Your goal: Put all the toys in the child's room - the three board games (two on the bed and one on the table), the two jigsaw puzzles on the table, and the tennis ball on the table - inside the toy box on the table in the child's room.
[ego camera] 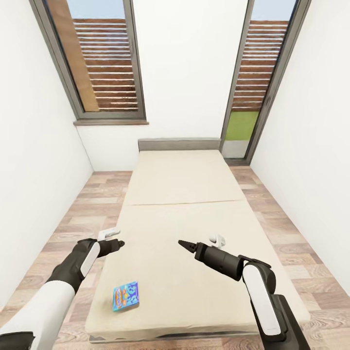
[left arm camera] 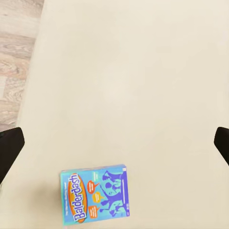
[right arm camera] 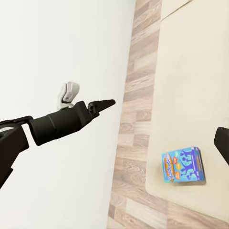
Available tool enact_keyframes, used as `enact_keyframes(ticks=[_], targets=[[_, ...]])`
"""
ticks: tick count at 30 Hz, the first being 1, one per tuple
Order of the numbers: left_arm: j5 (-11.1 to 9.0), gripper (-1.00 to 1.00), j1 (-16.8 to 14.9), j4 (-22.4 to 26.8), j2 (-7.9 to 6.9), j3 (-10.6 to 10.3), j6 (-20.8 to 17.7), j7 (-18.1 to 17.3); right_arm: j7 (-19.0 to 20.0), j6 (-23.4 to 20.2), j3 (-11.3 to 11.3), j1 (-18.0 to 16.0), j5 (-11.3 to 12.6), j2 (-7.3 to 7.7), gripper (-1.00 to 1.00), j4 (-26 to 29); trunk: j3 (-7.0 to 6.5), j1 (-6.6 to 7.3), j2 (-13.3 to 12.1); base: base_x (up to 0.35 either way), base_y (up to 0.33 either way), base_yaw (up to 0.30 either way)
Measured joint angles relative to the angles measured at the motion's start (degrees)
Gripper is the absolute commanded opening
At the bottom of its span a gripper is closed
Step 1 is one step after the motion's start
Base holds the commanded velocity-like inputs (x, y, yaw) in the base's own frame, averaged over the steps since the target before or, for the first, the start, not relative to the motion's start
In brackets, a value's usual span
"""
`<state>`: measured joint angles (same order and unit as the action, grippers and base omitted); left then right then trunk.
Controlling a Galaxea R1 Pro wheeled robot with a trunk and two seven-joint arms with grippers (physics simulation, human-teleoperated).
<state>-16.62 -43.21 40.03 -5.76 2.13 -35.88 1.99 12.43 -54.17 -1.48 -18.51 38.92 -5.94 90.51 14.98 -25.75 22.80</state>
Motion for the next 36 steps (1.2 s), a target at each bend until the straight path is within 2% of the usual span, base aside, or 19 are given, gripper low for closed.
enact_keyframes(ticks=[12, 19, 36], targets=[[0.0, 1.00, 0.0, 0.1, -0.14, 0.0, -0.1, 0.0, -0.2, 0.2, 0.0, 0.0, 0.1, -0.05, 1.00, -0.1, 1.14, 0.00, 0.0, 0.000, 0.000, 0.000], [-0.2, 1.00, 0.0, 0.1, -0.99, 0.0, 0.0, -0.2, -0.3, 0.2, -0.1, 0.0, 0.1, -0.02, 1.00, -0.2, 1.80, 0.00, 0.0, 0.000, 0.000, 0.000], [-0.2, 1.00, 0.0, 0.1, -0.83, 0.0, 0.0, -0.3, -0.4, 0.4, -0.1, 0.0, -0.1, -0.10, 1.00, -0.3, 3.41, 0.00, 0.0, 0.000, 0.000, 0.000]])
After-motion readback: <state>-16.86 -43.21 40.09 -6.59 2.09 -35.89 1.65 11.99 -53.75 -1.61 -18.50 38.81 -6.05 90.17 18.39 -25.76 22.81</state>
